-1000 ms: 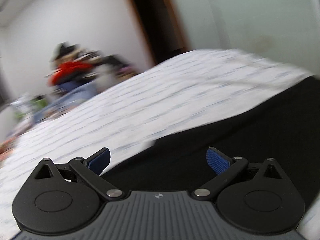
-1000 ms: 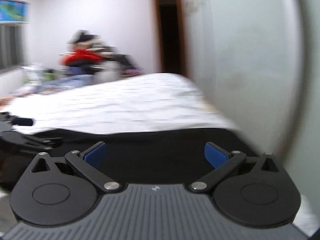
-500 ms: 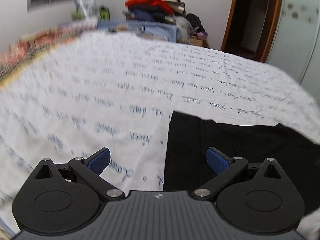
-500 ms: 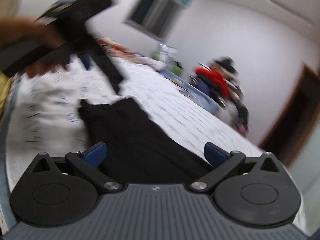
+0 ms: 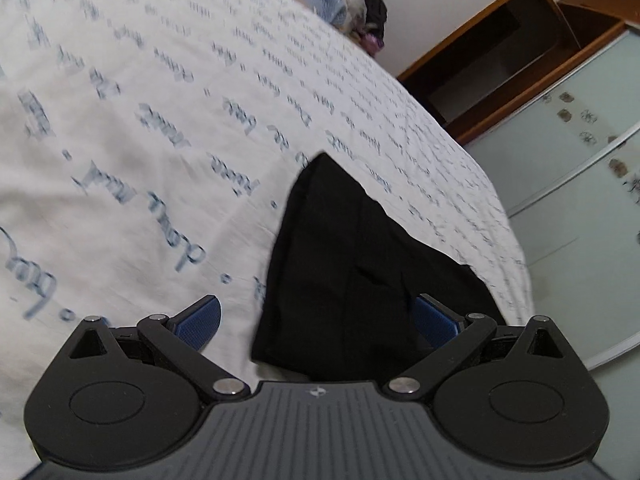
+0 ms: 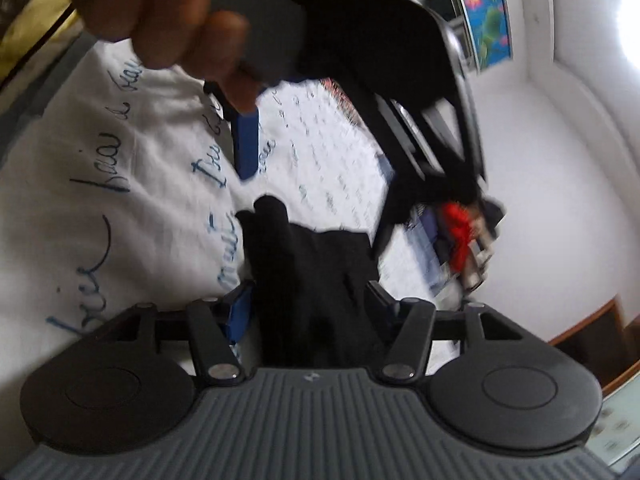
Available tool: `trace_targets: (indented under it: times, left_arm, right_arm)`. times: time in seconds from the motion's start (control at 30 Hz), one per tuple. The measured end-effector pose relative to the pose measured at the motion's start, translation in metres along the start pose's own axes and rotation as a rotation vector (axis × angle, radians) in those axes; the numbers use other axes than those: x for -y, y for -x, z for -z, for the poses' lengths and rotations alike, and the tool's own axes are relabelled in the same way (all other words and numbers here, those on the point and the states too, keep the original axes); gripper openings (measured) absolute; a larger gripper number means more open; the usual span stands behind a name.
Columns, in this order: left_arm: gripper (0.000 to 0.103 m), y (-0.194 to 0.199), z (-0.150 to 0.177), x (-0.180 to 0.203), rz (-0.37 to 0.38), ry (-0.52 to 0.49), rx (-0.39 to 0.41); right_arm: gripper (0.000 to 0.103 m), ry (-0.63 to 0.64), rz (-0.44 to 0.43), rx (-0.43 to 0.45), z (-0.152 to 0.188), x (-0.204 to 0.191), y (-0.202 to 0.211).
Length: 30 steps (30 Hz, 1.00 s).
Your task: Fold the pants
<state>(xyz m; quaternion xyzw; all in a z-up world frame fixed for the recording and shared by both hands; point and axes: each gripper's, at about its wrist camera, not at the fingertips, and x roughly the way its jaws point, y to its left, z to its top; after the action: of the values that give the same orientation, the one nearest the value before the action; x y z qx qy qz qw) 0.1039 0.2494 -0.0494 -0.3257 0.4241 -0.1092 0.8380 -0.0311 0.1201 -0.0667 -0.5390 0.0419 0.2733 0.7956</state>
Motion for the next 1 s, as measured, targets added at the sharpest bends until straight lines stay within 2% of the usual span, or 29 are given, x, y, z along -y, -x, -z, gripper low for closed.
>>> trace_targets:
  times: [0.07,0.1,0.17,0.33,0.37,0.4,0.43,0.47,0.5,0.57,0.63,0.73,0.87,0.97,1.0]
  left_arm:
    - [0.103,-0.006,-0.002,0.001,0.008,0.01,-0.02]
    - [0.103,-0.009,-0.003,0.003,0.014,0.007,-0.028]
    - [0.103,-0.016,-0.008,0.005,0.044,0.007,-0.044]
    - [0.102,-0.044,-0.021,0.007,0.175,0.038,-0.09]
    - [0.099,-0.048,-0.023,0.007,0.206,0.046,-0.086]
    - [0.078,-0.051,-0.025,0.008,0.232,0.048,-0.085]
    - [0.065,-0.053,-0.027,0.009,0.202,0.039,-0.077]
    - [0.034,-0.054,-0.03,0.009,0.145,0.024,-0.067]
    - [0.024,-0.055,-0.032,0.007,0.113,0.013,-0.067]
    - [0.02,-0.054,-0.033,-0.002,0.133,0.027,-0.07]
    - [0.019,-0.046,-0.032,-0.005,0.118,0.002,-0.041]
    - [0.019,-0.028,-0.035,-0.006,0.067,-0.038,0.023]
    - [0.019,0.0,-0.038,-0.012,-0.039,-0.082,0.105]
    - [0.019,-0.004,-0.04,-0.024,-0.1,-0.064,0.075]
    - [0.019,-0.007,-0.039,-0.024,-0.105,-0.055,0.069]
  right_arm:
    - [0.019,0.015,-0.016,0.009,-0.004,-0.003,-0.003]
    - [0.01,-0.003,-0.022,0.009,-0.005,-0.004,-0.005]
    - [0.009,-0.026,-0.022,0.022,-0.004,-0.005,-0.006]
    - [0.009,-0.333,-0.124,0.049,0.001,0.038,0.005]
    - [0.009,-0.368,-0.133,0.053,0.002,0.044,0.006]
    - [0.009,-0.396,-0.15,0.054,0.003,0.049,0.006]
    - [0.009,-0.423,-0.165,0.054,0.003,0.052,0.006]
    - [0.009,-0.442,-0.183,0.048,0.007,0.055,0.008]
    - [0.009,-0.451,-0.198,0.04,0.007,0.055,0.006]
    - [0.009,-0.479,-0.229,0.036,0.005,0.055,0.003]
    - [0.009,-0.538,-0.278,0.032,0.003,0.063,-0.005]
    - [0.009,-0.593,-0.338,0.043,0.001,0.07,-0.009]
    - [0.01,-0.569,-0.36,0.092,-0.02,0.067,-0.016]
    - [0.012,-0.546,-0.409,0.09,-0.031,0.058,-0.028]
    - [0.017,-0.537,-0.423,0.076,-0.033,0.053,-0.031]
